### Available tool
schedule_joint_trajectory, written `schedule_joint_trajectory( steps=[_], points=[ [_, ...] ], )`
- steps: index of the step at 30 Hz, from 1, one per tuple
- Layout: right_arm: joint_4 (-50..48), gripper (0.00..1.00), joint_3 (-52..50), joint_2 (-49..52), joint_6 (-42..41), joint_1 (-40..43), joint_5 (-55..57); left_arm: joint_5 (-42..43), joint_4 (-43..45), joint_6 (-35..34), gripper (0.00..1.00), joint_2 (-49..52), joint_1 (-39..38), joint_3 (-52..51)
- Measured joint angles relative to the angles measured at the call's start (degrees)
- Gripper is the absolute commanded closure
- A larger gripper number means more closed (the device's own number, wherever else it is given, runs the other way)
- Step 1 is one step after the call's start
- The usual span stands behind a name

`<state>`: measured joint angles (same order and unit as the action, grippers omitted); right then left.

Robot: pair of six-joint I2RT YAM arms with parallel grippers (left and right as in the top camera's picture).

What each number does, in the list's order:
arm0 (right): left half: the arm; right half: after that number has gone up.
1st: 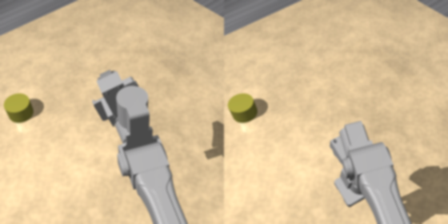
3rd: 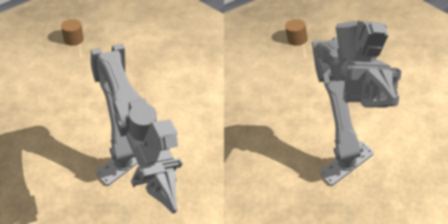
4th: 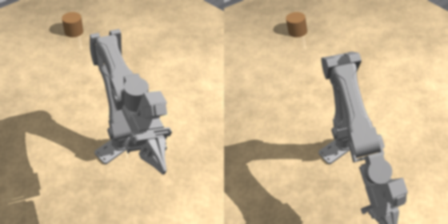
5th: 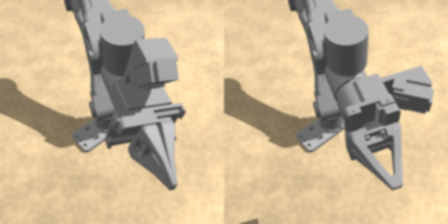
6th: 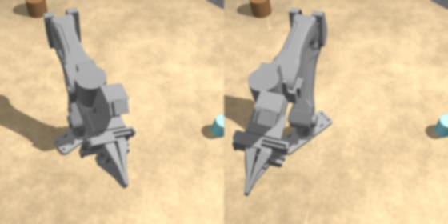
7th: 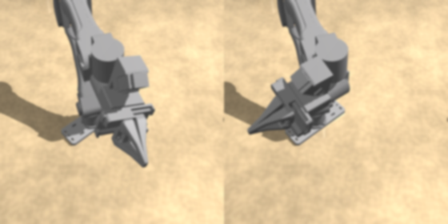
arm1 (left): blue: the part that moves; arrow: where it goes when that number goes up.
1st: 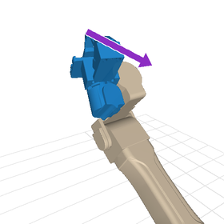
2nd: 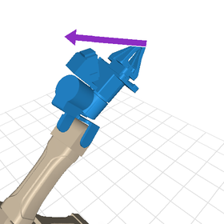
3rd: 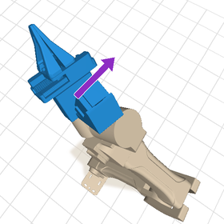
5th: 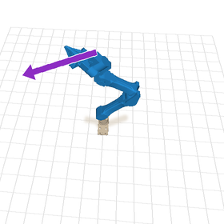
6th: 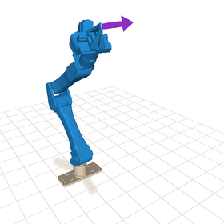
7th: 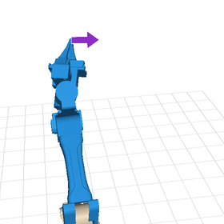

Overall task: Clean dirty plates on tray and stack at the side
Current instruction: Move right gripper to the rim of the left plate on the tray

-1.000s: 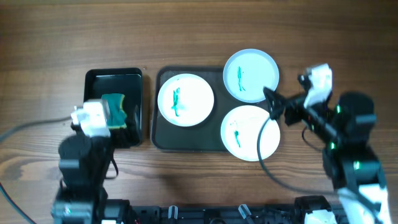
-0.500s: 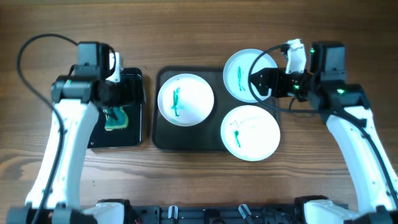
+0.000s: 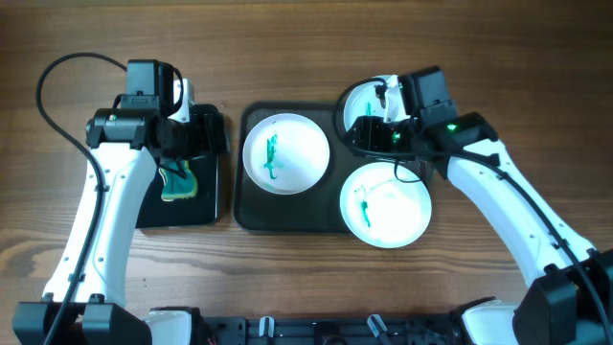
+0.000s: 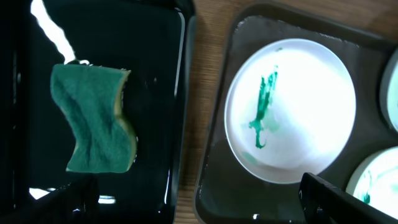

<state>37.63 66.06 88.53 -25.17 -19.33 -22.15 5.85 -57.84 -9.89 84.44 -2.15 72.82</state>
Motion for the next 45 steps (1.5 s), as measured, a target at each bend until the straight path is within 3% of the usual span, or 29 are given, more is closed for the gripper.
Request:
schedule_joint_trajectory(
  steps=[12,24,37,41,42,45],
  points=[
    [-2.0,0.43,0.0,5.0,-3.3,-4.9,1.8,-3.7,0.0,-6.3,0.00,0.0,0.0,0.0],
    [-11.1,0.71,0.2,19.0,-5.7,-9.2,3.0,-5.2,0.0,-5.4,0.00,0.0,2.6,0.0],
    [-15.7,0.74,0.2,21.8,-6.3,-9.2,10.7,-5.4,0.0,-3.7,0.00,0.0,2.7,0.0],
    [-18.3,0.83,0.2,23.1,-6.3,-9.2,11.1,-6.5,0.0,-3.7,0.00,0.0,3.2,0.0],
    [-18.7,0.94,0.5,23.8,-6.3,-9.2,11.1,-6.7,0.0,-3.7,0.00,0.0,3.9,0.0],
    [-19.2,0.96,0.8,24.4,-6.4,-9.2,10.6,-7.3,0.0,-3.5,0.00,0.1,6.1,0.0]
  ],
)
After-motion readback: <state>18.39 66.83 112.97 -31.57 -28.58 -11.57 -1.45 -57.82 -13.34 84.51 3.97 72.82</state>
